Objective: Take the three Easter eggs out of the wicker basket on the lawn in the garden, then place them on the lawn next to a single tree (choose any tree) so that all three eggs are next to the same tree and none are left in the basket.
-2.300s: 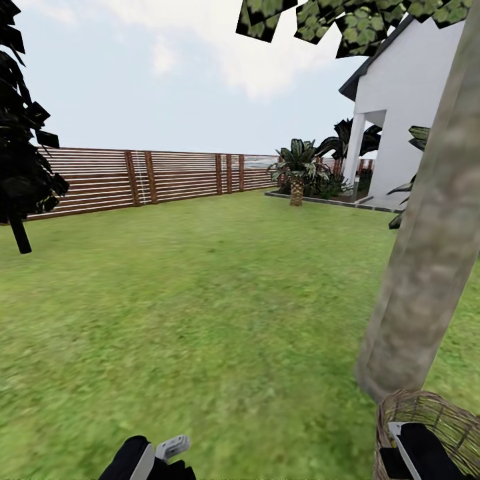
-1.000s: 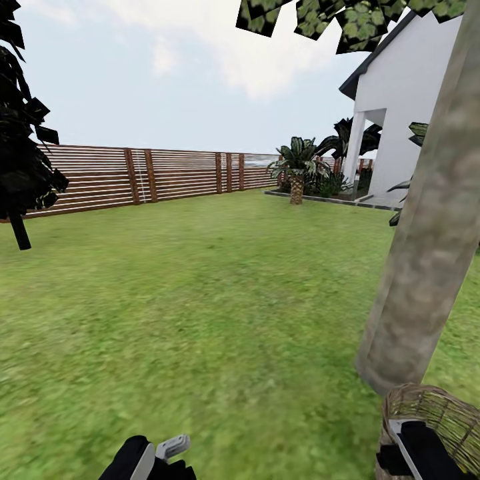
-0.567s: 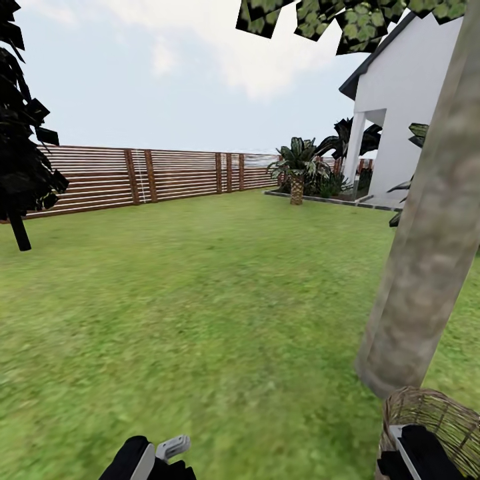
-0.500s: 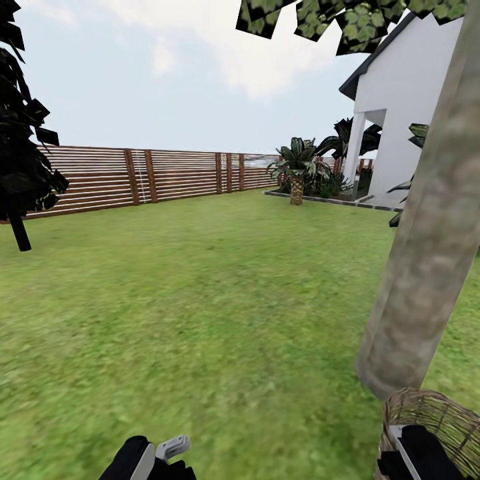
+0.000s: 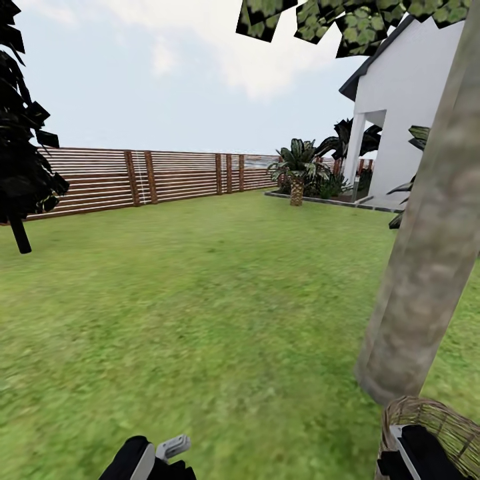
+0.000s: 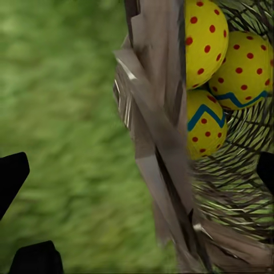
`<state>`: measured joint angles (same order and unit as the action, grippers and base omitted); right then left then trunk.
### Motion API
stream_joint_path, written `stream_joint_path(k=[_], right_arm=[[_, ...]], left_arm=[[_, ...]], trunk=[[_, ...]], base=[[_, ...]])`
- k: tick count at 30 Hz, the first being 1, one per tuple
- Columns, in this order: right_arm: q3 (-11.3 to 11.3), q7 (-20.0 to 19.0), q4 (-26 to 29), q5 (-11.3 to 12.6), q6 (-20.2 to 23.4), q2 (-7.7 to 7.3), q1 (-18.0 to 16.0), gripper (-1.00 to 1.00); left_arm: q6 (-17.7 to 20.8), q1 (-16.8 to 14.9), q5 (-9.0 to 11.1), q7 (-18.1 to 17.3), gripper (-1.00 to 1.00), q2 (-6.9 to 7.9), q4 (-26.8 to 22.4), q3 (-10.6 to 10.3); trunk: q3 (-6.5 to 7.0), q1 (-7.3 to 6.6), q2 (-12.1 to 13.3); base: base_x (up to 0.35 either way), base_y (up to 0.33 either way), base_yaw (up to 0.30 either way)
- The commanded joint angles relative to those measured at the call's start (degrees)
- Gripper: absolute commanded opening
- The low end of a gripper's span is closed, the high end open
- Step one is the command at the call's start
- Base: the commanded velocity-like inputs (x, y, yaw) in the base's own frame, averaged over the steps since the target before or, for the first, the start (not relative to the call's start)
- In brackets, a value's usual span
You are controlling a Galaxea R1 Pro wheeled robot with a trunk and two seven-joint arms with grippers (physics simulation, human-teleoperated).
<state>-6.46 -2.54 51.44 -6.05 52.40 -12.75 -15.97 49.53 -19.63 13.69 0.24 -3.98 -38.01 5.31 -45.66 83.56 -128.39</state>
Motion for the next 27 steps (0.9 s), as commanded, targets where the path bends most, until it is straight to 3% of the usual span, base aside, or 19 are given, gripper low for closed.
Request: stream_joint_path(k=[1, 27], right_arm=[[0.0, -0.3, 0.1, -0.5, 0.2, 0.01, 0.0, 1.0], [0.0, -0.3, -0.3, -0.4, 0.2, 0.01, 0.0, 1.0]], left_arm=[[0.3, 0.0, 0.1, 0.0, 1.0, -0.06, -0.1, 0.3], [0.3, 0.0, 0.1, 0.0, 1.0, -0.4, 0.0, 0.3]], trunk=[[0.12, -0.24, 0.4], [4.79, -5.95, 10.8]], base=[[0.0, 0.0, 0.0], [0.0, 0.0, 0.0]])
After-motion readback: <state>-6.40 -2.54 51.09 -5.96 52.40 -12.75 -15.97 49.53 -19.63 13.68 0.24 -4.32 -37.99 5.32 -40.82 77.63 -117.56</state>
